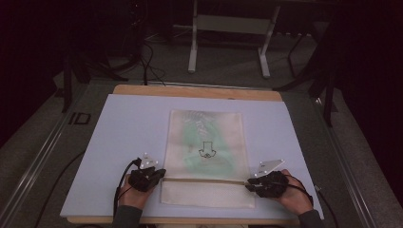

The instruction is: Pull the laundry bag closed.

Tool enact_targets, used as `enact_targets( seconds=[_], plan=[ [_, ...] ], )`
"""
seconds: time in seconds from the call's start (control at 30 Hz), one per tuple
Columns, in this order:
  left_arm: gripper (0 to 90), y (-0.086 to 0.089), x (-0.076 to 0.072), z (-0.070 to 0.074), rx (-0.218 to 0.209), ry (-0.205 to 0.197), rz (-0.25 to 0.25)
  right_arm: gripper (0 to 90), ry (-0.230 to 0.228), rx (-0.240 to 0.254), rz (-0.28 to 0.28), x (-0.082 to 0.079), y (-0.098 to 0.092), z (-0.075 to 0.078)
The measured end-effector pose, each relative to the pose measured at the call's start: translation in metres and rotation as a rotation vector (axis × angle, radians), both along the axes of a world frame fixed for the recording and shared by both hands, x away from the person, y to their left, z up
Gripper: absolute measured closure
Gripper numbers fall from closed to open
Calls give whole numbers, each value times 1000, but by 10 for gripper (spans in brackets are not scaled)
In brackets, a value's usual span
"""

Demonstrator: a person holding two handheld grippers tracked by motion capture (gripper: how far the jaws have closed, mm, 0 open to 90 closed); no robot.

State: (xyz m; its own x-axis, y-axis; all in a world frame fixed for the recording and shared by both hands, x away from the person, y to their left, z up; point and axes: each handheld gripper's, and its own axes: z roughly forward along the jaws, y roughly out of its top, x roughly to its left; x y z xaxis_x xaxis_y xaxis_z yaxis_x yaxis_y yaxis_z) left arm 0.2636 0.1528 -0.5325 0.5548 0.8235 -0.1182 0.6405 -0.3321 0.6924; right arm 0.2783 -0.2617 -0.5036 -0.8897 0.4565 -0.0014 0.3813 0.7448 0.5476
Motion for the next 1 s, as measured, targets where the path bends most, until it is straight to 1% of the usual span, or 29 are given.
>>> enact_targets(
  seconds=[0.07,0.1,0.13,0.23,0.27,0.3,0.33,0.5,0.53,0.57,0.6,0.63,0.67,0.8,0.9,0.93,0.97,1.0],
  plan=[
    [890,-1,-2,1,7,-13,-3,711,-4,7,-4,0,-1,1],
    [890,-1,-2,1,7,-13,-3,711,-4,7,-4,0,-1,1],
    [890,-1,-3,2,19,-22,-7,699,-8,16,-11,0,-2,2],
    [889,0,-3,2,20,-27,-3,676,-10,29,-14,1,-4,2],
    [889,0,-3,2,21,-28,-1,667,-11,35,-26,2,-6,2],
    [889,1,-3,2,21,-28,3,667,-11,35,-26,2,-6,2],
    [888,3,-3,2,26,-31,11,654,-15,40,-39,3,-9,3],
    [887,6,-3,3,21,-36,28,637,-24,53,-66,4,-14,3],
    [883,8,-3,4,22,-39,39,626,-25,60,-87,5,-16,4],
    [879,8,-3,4,22,-39,39,626,-25,60,-87,5,-16,4],
    [876,10,-3,3,22,-40,53,609,-31,67,-100,6,-19,3],
    [876,10,-3,3,22,-40,53,609,-31,67,-100,6,-19,3],
    [874,11,-3,3,20,-38,61,591,-32,70,-107,7,-21,3],
    [870,15,-2,3,29,-38,84,576,-28,73,-119,8,-25,1],
    [868,16,-2,3,32,-40,88,572,-26,72,-121,8,-26,-1],
    [866,17,-1,3,41,-41,95,569,-28,72,-119,9,-26,-2],
    [863,17,-1,3,41,-41,95,569,-28,72,-119,9,-26,-2],
    [856,18,-1,3,47,-42,104,564,-27,73,-126,10,-27,-3]
  ],
)
